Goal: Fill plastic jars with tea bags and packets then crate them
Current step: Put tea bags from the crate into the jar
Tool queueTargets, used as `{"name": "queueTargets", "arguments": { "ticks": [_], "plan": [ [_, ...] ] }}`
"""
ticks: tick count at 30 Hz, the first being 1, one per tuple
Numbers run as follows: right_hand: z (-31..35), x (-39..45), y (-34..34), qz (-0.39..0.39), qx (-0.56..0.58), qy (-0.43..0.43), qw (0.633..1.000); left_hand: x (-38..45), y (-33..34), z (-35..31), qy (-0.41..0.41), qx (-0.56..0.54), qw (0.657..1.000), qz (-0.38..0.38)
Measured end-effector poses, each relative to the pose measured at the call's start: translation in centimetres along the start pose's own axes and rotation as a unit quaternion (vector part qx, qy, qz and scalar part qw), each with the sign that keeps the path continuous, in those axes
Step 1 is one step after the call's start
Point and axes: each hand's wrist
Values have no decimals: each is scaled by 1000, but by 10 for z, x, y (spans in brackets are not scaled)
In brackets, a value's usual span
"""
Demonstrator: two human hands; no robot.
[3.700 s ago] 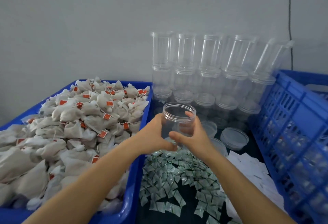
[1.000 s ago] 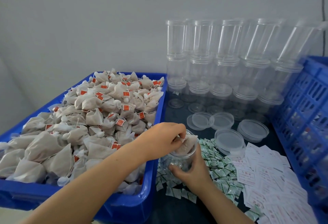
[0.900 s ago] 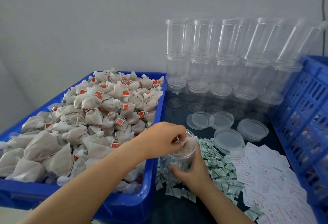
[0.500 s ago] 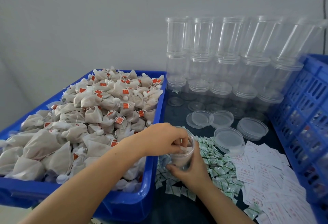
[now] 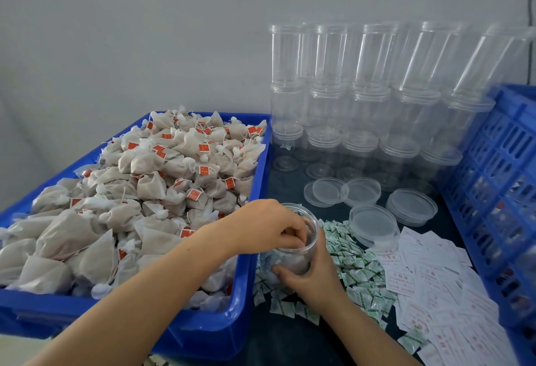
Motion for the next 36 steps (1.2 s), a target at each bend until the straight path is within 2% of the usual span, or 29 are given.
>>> {"name": "queueTargets", "arguments": {
  "ticks": [10, 15, 20, 25, 27, 29, 32, 36],
  "plan": [
    [1, 0, 0, 2, 21, -1, 1000, -3, 3, 4, 33, -52, 997, -55],
    [7, -2, 0, -7, 20, -4, 1000, -8, -2, 12, 48, -84, 983, -156],
    [7, -3, 1, -10, 1, -12, 1000, -7, -5, 38, -60, -114, 948, -291],
    [3, -3, 0, -15, -16, -25, 999, 7, 4, 61, -159, -43, 934, -318],
    [3, -2, -1, -17, -21, -25, 999, 13, 10, 72, -170, 74, 940, -287],
    [4, -2, 0, -18, -26, -27, 999, 15, 19, 85, -229, 148, 941, -200],
    [6, -3, -1, -16, -29, -28, 999, 13, 31, 98, -306, 165, 934, -81],
    [10, -4, -1, -10, -14, -28, 999, 11, 33, 99, -297, 180, 936, -57]
  ]
}}
Point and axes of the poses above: each hand's wrist, its own x-axis towards the middle knuckle, its own y-axis out of the palm, z = x × y, and after that the axes turned 4 degrees about -y, right-handed
